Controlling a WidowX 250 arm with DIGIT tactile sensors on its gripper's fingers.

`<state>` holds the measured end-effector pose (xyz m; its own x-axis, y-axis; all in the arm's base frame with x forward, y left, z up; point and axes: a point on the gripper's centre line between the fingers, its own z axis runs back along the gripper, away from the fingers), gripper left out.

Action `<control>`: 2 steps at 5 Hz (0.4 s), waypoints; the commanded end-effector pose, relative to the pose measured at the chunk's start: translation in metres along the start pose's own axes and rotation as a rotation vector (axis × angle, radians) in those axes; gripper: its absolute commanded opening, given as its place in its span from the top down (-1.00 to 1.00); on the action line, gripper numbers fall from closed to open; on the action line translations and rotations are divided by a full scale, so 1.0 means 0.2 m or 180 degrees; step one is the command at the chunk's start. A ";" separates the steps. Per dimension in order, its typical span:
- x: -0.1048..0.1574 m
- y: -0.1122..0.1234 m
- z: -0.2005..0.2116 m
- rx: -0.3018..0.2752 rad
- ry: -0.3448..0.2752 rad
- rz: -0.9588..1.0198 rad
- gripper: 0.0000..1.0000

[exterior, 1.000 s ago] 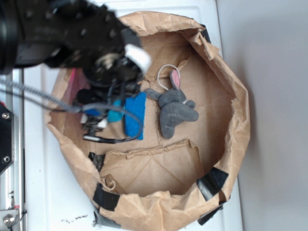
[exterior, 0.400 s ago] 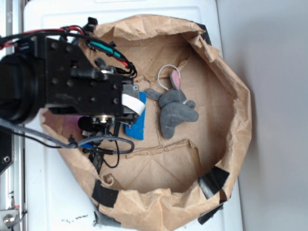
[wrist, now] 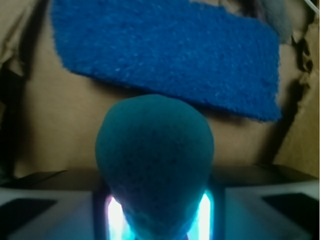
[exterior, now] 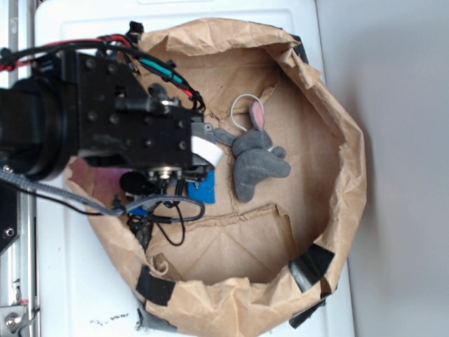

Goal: Grab the blue ball.

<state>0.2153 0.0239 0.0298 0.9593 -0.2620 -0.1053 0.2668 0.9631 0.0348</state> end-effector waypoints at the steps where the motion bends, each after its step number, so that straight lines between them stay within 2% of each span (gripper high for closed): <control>1: 0.06 -0.02 0.47 -0.0157 -0.0490 0.0043 1.00; 2: 0.07 -0.04 0.61 -0.0030 -0.0615 0.0259 1.00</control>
<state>0.2336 0.0088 0.1332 0.9831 -0.1819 0.0197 0.1818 0.9833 0.0103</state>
